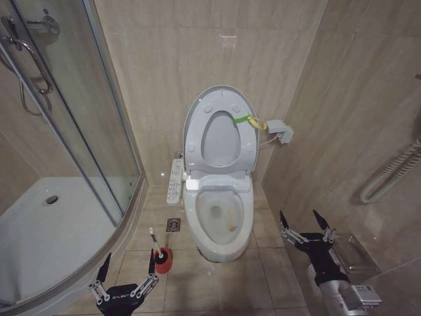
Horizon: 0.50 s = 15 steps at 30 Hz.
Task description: Open the toilet lid, clean the toilet bowl with a toilet brush, close the toilet lid, and flush.
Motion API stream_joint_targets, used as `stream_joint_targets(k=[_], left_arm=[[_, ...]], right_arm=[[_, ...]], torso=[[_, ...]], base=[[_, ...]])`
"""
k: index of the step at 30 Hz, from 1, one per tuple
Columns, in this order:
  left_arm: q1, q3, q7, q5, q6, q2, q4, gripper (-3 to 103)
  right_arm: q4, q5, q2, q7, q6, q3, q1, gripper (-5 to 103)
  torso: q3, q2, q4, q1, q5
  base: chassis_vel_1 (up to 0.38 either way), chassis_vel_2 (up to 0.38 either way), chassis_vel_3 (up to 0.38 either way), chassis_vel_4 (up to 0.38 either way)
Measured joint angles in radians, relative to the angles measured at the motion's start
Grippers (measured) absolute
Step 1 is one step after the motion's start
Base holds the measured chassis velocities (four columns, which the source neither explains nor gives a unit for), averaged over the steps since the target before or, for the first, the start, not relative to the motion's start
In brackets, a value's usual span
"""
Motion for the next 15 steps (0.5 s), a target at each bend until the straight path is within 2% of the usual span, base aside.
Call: stream_joint_targets(k=[7,15], left_arm=[[0.000,0.000,0.000,0.000,0.000,0.000,0.000,100],[0.000,0.000,0.000,0.000,0.000,0.000,0.000,100]], right_arm=[[0.004,-0.002,0.015,0.042,-0.021,-0.034,-0.001,100],[0.041,0.006,0.018,0.124,-0.053,-0.049,-0.005,100]], torso=[[0.000,0.000,0.0000,0.000,0.0000],[0.000,0.000,0.0000,0.000,0.0000]], base=[[0.000,0.000,0.000,0.000],[0.000,0.000,0.000,0.000]])
